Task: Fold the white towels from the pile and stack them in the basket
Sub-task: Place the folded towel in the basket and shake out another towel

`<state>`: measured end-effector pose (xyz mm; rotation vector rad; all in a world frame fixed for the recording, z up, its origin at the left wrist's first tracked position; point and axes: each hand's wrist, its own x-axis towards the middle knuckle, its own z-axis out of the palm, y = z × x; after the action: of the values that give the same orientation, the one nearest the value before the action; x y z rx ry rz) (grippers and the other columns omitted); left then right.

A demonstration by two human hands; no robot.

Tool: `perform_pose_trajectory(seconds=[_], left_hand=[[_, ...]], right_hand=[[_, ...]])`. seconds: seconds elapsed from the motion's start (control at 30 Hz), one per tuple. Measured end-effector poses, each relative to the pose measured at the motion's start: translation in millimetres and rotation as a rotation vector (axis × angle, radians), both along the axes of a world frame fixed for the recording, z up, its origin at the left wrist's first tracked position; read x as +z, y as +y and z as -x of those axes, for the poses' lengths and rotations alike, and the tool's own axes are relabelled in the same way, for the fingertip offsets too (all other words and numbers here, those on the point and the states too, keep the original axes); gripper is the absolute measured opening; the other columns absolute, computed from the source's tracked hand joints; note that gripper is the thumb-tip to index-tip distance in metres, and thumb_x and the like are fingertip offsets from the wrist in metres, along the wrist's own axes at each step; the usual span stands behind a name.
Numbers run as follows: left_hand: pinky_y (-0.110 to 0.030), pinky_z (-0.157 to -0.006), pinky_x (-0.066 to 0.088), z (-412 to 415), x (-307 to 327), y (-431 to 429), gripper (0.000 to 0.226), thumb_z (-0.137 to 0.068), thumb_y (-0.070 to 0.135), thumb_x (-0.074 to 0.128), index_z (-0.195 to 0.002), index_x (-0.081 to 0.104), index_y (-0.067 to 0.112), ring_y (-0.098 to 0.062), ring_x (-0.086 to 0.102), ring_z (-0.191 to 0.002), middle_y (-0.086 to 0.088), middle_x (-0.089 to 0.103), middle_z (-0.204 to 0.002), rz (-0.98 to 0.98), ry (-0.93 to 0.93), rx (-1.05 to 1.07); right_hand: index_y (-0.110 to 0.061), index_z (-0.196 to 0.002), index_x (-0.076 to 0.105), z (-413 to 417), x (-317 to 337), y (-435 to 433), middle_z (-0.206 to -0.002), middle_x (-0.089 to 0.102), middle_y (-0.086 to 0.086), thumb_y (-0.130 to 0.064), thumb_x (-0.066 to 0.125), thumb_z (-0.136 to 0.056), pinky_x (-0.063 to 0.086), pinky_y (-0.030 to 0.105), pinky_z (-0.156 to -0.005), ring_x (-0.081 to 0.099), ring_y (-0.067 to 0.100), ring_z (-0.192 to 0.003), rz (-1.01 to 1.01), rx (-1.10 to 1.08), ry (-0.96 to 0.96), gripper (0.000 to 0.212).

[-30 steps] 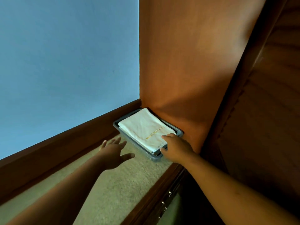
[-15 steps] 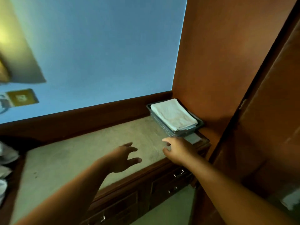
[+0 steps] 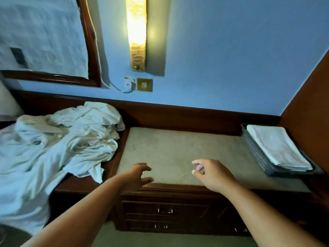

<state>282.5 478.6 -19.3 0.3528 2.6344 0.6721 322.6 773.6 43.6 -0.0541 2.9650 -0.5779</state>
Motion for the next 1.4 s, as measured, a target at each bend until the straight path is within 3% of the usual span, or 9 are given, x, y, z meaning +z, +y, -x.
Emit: perform_pose_trajectory(seconds=[0.27, 0.37, 0.63, 0.83, 0.93, 1.0, 1.17, 1.3, 1.4], left_hand=[[-0.02, -0.087, 0.042, 33.2, -33.3, -184.3, 0.049, -0.094, 0.045, 0.065, -0.138, 0.058, 0.023, -0.012, 0.06, -0.112, 0.005, 0.062, -0.125, 0.051, -0.024, 0.271], [-0.016, -0.085, 0.04, 57.0, -51.0, -257.8, 0.046, -0.094, 0.042, 0.067, -0.136, 0.059, 0.026, -0.01, 0.063, -0.114, 0.008, 0.059, -0.137, 0.029, -0.011, 0.408], [-0.035, -0.103, 0.044, 119.2, -95.3, -381.6, 0.051, -0.096, 0.038, 0.062, -0.142, 0.05, 0.02, -0.022, 0.054, -0.128, -0.003, 0.049, -0.146, 0.099, 0.068, 0.626], [-0.039, -0.085, 0.052, 160.4, -118.8, -391.5, 0.047, -0.093, 0.053, 0.06, -0.124, 0.055, 0.019, -0.024, 0.061, -0.108, -0.002, 0.059, -0.121, 0.141, 0.066, 0.639], [-0.034, -0.071, 0.046, 176.7, -132.7, -385.6, 0.05, -0.091, 0.065, 0.051, -0.107, 0.055, 0.017, -0.025, 0.062, -0.097, 0.001, 0.055, -0.103, 0.188, 0.025, 0.642], [-0.034, -0.071, 0.041, 186.7, -138.5, -380.8, 0.046, -0.096, 0.057, 0.037, -0.103, 0.057, 0.016, -0.029, 0.063, -0.099, -0.002, 0.054, -0.098, 0.152, 0.007, 0.698], [-0.036, -0.073, 0.045, 191.2, -122.6, -368.6, 0.024, -0.103, 0.031, 0.042, -0.086, 0.052, 0.017, -0.031, 0.061, -0.09, -0.002, 0.052, -0.091, 0.086, 0.123, 0.754], [-0.034, -0.063, 0.035, 189.8, -89.7, -370.1, 0.031, -0.099, 0.026, 0.051, -0.071, 0.046, 0.016, -0.029, 0.053, -0.075, 0.0, 0.047, -0.076, 0.029, 0.232, 0.654], [-0.036, -0.063, 0.038, 193.0, -42.5, -361.7, 0.029, -0.098, 0.024, 0.058, -0.072, 0.05, 0.014, -0.028, 0.053, -0.073, 0.0, 0.05, -0.074, -0.023, 0.336, 0.517]], right_hand=[[-0.035, -0.128, 0.062, 100.5, -51.0, -179.6, -0.1, 0.065, -0.017, -0.042, 0.062, -0.092, 0.051, 0.026, -0.078, 0.063, 0.004, -0.088, 0.064, 0.227, -0.133, 0.036], [-0.034, -0.128, 0.063, 136.8, -72.4, -254.9, -0.096, 0.065, -0.015, -0.043, 0.06, -0.09, 0.054, 0.031, -0.083, 0.064, 0.006, -0.089, 0.083, 0.282, -0.215, 0.039], [-0.035, -0.13, 0.059, 199.6, -108.1, -388.1, -0.101, 0.065, -0.014, -0.039, 0.058, -0.095, 0.054, 0.027, -0.081, 0.062, 0.004, -0.09, 0.137, 0.333, -0.317, 0.035], [-0.034, -0.132, 0.058, 216.4, -118.8, -413.7, -0.097, 0.068, -0.013, -0.04, 0.057, -0.096, 0.052, 0.022, -0.077, 0.062, 0.0, -0.085, 0.16, 0.314, -0.354, 0.036], [-0.037, -0.131, 0.058, 222.1, -120.6, -408.6, -0.102, 0.064, -0.018, -0.042, 0.057, -0.095, 0.049, 0.019, -0.074, 0.06, -0.002, -0.083, 0.149, 0.283, -0.35, 0.037], [-0.038, -0.13, 0.059, 226.5, -120.6, -402.5, -0.104, 0.064, -0.017, -0.043, 0.058, -0.095, 0.049, 0.019, -0.075, 0.06, -0.001, -0.084, 0.139, 0.259, -0.352, 0.036], [-0.036, -0.128, 0.061, 233.3, -120.2, -391.9, -0.103, 0.065, -0.018, -0.04, 0.059, -0.096, 0.046, 0.018, -0.071, 0.06, -0.002, -0.081, 0.129, 0.227, -0.341, 0.032], [-0.03, -0.127, 0.064, 231.5, -119.5, -405.0, -0.092, 0.065, -0.021, -0.035, 0.061, -0.095, 0.051, 0.022, -0.077, 0.057, -0.006, -0.076, 0.19, 0.25, -0.298, 0.033], [-0.032, -0.13, 0.06, 227.8, -109.3, -418.1, -0.101, 0.067, -0.015, -0.041, 0.06, -0.094, 0.056, 0.032, -0.079, 0.064, 0.004, -0.086, 0.232, 0.274, -0.28, 0.037]])
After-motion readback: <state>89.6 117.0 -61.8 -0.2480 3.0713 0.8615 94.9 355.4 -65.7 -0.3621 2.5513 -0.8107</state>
